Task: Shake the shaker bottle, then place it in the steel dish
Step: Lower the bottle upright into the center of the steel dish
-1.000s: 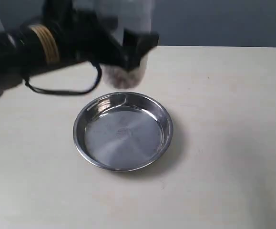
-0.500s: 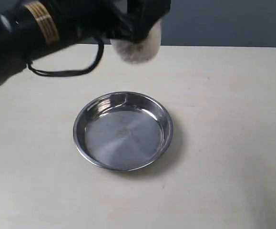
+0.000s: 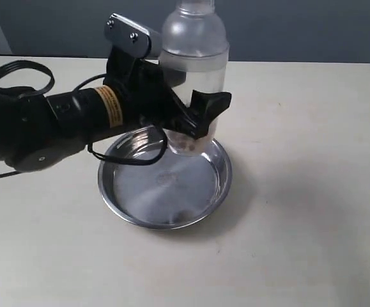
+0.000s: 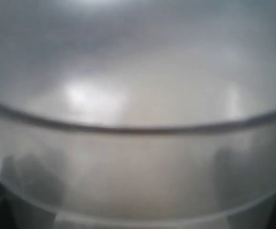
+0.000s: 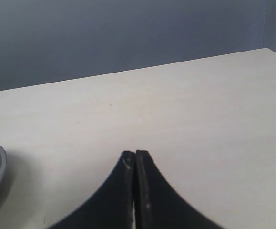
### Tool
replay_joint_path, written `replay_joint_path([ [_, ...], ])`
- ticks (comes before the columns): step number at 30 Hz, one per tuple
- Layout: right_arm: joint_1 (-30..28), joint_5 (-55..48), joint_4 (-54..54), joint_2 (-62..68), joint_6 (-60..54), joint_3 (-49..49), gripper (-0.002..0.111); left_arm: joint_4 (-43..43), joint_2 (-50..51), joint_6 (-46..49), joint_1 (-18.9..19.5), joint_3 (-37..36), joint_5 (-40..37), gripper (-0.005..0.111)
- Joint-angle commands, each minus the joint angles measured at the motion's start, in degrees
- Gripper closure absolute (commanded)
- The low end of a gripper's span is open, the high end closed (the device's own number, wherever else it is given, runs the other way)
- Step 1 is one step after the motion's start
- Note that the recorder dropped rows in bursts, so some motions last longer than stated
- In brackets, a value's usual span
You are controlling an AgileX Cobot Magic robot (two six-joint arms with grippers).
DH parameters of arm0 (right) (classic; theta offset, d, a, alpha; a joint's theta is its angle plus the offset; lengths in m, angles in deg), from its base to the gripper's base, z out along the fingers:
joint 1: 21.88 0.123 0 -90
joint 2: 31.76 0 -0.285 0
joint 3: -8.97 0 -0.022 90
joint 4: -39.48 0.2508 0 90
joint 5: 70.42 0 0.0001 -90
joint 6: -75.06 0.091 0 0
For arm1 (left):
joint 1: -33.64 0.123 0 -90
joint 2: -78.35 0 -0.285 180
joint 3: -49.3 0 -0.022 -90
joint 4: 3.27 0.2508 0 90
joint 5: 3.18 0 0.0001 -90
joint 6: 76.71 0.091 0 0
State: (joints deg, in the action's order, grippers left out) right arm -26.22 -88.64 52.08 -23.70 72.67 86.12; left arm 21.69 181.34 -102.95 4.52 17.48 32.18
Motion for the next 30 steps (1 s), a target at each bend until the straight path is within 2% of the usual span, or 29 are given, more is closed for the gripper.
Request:
replay_joint_path([
  [1, -0.18, 0.59, -0.03, -0.27, -0.11, 0.07, 0.109, -2.62, 5.80, 3.07, -0.07, 0.07, 6.35, 0.106],
  [6, -0.18, 0.59, -0.03, -0.27, -0.11, 0.07, 0.109, -5.56, 12.00, 9.75, -0.07, 0.07, 17.11, 0.106],
  [11, -0.18, 0.59, -0.03, -0.27, -0.11, 0.07, 0.109, -11.24, 16.33, 12.07, -0.07, 0.07, 19.75, 0.106],
  [15, -0.18, 0.59, -0.03, -0.27, -0.11, 0.07, 0.109, -12.49, 18.49, 12.29, -0.07, 0.07, 23.41, 0.106],
  [30, -0.18, 0.59, -0.03, -0.27, -0.11, 0.07, 0.109, -13.92, 23.43, 12.29, -0.07, 0.07, 23.33, 0.106],
])
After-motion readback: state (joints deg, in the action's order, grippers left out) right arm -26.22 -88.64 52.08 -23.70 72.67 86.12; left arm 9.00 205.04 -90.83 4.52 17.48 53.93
